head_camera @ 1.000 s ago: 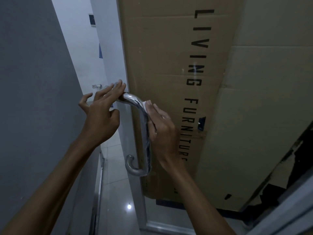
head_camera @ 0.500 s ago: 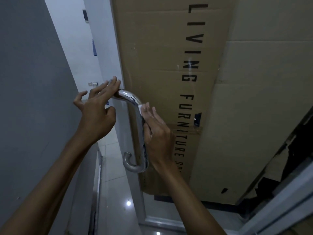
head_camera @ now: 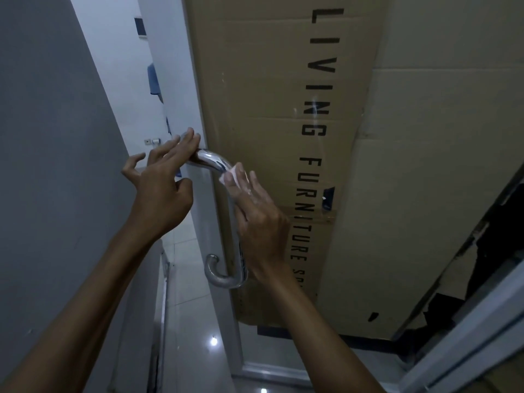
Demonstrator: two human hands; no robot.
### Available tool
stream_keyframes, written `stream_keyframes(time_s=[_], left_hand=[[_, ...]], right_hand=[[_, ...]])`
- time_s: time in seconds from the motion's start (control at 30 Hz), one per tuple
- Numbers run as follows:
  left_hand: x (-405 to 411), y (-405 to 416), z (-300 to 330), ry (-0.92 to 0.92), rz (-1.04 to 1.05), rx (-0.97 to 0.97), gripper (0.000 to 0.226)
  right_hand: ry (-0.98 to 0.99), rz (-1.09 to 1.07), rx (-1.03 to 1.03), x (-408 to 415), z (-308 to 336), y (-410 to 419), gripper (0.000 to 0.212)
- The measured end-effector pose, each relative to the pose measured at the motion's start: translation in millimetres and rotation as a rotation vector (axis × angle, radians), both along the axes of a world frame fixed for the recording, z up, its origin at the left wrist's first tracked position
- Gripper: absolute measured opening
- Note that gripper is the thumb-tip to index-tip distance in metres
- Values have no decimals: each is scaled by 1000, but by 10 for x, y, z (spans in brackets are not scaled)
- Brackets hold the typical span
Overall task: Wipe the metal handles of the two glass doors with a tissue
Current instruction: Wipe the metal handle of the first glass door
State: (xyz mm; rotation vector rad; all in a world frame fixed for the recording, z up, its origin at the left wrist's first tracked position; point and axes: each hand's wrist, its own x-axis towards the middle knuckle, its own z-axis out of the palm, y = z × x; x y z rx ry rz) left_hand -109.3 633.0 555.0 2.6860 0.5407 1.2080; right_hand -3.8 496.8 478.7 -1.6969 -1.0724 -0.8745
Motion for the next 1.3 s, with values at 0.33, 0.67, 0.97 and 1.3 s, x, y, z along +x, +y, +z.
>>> stream_keyframes(time_s=[0.33, 0.67, 0.97, 1.3], left_hand=[[16, -5, 5, -15, -5, 2, 86], [28, 3, -27, -34, -8, -12, 84], [6, -86, 23, -88, -16, -56, 72], [147, -198, 43, -187, 156, -45, 42]], right_hand=[[-36, -30, -22, 15, 34, 9, 39], [-41, -11, -32, 11, 95, 11, 37], [-33, 52, -22, 76, 26, -33, 37], [67, 125, 70, 168, -99, -97, 42]])
